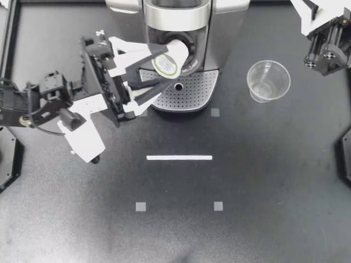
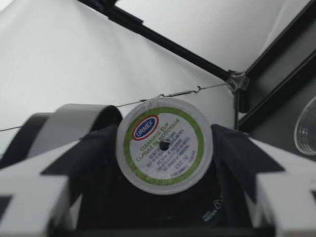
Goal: Place the coffee capsule inside the capsule container, then place the cup onto the center of the cup tray, then push the 'Hot Water' and 'Travel Mug' buttons.
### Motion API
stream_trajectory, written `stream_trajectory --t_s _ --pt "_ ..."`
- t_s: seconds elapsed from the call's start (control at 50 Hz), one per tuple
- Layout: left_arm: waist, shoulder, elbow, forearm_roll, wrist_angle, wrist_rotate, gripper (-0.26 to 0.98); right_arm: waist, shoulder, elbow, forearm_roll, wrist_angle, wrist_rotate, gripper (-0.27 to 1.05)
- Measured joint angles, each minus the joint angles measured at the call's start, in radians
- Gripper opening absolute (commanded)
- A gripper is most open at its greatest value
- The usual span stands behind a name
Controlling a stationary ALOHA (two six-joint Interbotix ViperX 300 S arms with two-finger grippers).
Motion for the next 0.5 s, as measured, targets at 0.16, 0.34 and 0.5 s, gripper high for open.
stream_trajectory --t_s 0.16,0.34,0.5 --pt "0.0 0.006 0.0 -0.003 -0.035 0.0 0.44 0.0 0.0 0.0 0.0 0.0 0.0 0.03" --pt "0.0 0.006 0.005 -0.012 -0.055 0.0 0.44 0.0 0.0 0.0 -0.002 0.0 0.0 0.03" --pt "0.0 0.006 0.009 -0.02 -0.057 0.0 0.45 -0.002 0.0 0.0 -0.002 0.0 0.0 0.03"
